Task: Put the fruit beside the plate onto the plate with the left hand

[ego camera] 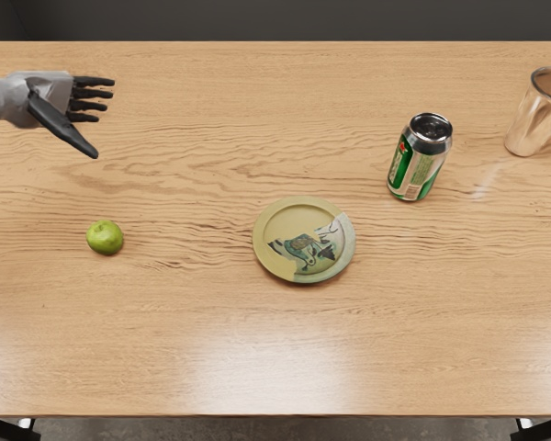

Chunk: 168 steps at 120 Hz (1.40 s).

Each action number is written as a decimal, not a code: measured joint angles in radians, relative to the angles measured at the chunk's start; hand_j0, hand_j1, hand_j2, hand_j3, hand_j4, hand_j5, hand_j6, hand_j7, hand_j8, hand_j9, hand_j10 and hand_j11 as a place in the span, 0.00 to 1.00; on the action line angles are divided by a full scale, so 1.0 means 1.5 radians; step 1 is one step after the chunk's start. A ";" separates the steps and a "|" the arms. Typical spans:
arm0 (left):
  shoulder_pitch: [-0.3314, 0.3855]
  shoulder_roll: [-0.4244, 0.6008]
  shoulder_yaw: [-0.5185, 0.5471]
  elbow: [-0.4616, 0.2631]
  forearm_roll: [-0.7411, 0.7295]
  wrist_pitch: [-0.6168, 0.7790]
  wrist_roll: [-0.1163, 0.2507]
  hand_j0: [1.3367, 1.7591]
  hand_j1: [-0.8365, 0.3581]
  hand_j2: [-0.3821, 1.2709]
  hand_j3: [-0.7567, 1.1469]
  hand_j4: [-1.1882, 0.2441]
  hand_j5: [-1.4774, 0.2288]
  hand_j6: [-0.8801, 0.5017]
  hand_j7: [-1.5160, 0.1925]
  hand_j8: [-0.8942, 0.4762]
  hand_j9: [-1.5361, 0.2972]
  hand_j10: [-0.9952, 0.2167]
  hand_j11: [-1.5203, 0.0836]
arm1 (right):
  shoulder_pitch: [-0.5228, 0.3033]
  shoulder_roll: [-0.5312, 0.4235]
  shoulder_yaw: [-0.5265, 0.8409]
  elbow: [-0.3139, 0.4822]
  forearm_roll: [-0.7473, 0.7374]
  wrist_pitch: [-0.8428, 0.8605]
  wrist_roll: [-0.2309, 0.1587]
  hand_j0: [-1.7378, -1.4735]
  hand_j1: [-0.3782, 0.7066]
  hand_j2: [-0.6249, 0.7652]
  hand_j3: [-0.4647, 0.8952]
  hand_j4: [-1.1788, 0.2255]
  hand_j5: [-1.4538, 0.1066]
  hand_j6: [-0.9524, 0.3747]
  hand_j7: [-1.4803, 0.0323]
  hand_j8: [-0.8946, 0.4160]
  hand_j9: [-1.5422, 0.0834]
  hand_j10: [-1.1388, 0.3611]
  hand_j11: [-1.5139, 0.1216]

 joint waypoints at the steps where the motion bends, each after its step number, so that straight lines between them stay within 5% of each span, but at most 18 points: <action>1: 0.001 0.000 0.000 0.000 0.001 0.000 0.000 0.76 0.99 0.23 0.40 0.83 0.87 0.64 0.89 0.65 0.84 0.82 0.95 | 0.000 0.000 0.000 0.000 0.000 0.000 0.000 0.30 0.05 0.45 0.34 0.83 0.91 0.70 0.96 0.67 0.93 0.75 0.91; 44: 0.035 0.018 0.030 -0.009 0.010 0.000 0.013 0.76 0.99 0.23 0.40 0.83 0.86 0.63 0.89 0.65 0.84 0.82 0.95 | 0.000 0.000 0.003 -0.001 0.000 -0.002 0.001 0.30 0.05 0.45 0.34 0.83 0.91 0.70 0.96 0.67 0.93 0.75 0.91; 61: 0.013 0.073 0.109 -0.176 0.014 0.047 0.011 0.76 0.99 0.23 0.40 0.83 0.86 0.64 0.89 0.65 0.84 0.82 0.95 | 0.000 0.000 0.003 -0.001 0.000 -0.002 0.001 0.30 0.05 0.45 0.34 0.83 0.91 0.70 0.96 0.67 0.93 0.75 0.91; 85: -0.037 0.073 0.235 -0.391 0.113 0.436 0.010 0.76 0.99 0.23 0.40 0.83 0.86 0.63 0.89 0.65 0.84 0.82 0.95 | 0.000 0.000 0.003 -0.001 0.000 -0.002 0.001 0.30 0.05 0.45 0.34 0.83 0.91 0.70 0.96 0.67 0.93 0.75 0.91; 100: -0.051 0.071 0.294 -0.482 0.145 0.608 0.012 0.76 0.99 0.23 0.40 0.83 0.86 0.63 0.89 0.65 0.84 0.82 0.95 | 0.000 0.000 0.003 -0.001 0.000 -0.002 0.001 0.30 0.05 0.45 0.34 0.83 0.91 0.70 0.96 0.67 0.93 0.75 0.91; 168: -0.033 0.074 0.380 -0.595 0.191 0.804 0.012 0.76 0.78 0.26 0.40 0.68 0.70 0.48 0.72 0.49 0.69 0.64 0.77 | 0.000 0.000 0.003 -0.001 0.000 -0.002 0.001 0.30 0.05 0.45 0.34 0.83 0.91 0.70 0.96 0.67 0.93 0.75 0.91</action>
